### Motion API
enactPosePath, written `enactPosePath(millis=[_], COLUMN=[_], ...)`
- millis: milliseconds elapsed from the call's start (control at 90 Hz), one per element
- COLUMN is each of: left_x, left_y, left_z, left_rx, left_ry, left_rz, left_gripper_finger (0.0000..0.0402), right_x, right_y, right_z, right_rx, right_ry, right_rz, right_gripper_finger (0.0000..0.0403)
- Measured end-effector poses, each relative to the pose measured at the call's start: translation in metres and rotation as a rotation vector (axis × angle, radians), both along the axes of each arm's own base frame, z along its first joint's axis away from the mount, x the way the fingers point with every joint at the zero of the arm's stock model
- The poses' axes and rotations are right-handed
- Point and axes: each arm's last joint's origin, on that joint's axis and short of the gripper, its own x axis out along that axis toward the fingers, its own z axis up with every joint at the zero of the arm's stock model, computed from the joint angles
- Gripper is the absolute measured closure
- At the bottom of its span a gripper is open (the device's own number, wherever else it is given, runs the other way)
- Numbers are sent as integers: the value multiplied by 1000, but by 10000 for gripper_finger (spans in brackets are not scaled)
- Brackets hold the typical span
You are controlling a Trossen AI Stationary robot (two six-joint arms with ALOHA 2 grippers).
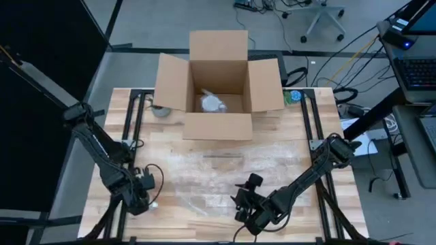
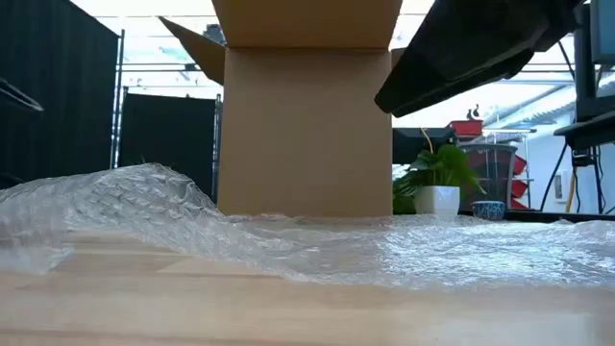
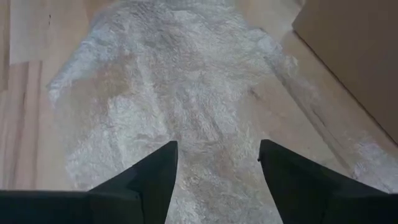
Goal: Wrap mug
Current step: Wrap the orange mug with bubble wrap
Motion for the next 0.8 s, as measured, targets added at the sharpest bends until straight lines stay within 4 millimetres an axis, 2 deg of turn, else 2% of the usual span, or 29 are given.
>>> enactPosePath(millis=[100,267,389,467,611,800], left_x=[13,43,78,108,166,231], left_y=[-1,2,8,10,14,37], left_z=[21,72,94,91,72,52], left_rx=[-18,-18,43,89,160,233], left_ry=[-41,-258,-392,-420,-366,-341], left_rz=[13,16,-9,-65,-151,-146], left_gripper_finger=[395,397,397,398,398,399], right_x=[-6,-22,-30,-33,-38,-46], right_y=[3,5,7,9,11,19], right_z=[9,31,37,36,35,35], right_rx=[8,39,35,44,72,108], right_ry=[-6,-29,-23,-20,-22,-37], right_rz=[23,28,38,32,2,-3], right_gripper_finger=[190,190,190,190,190,190])
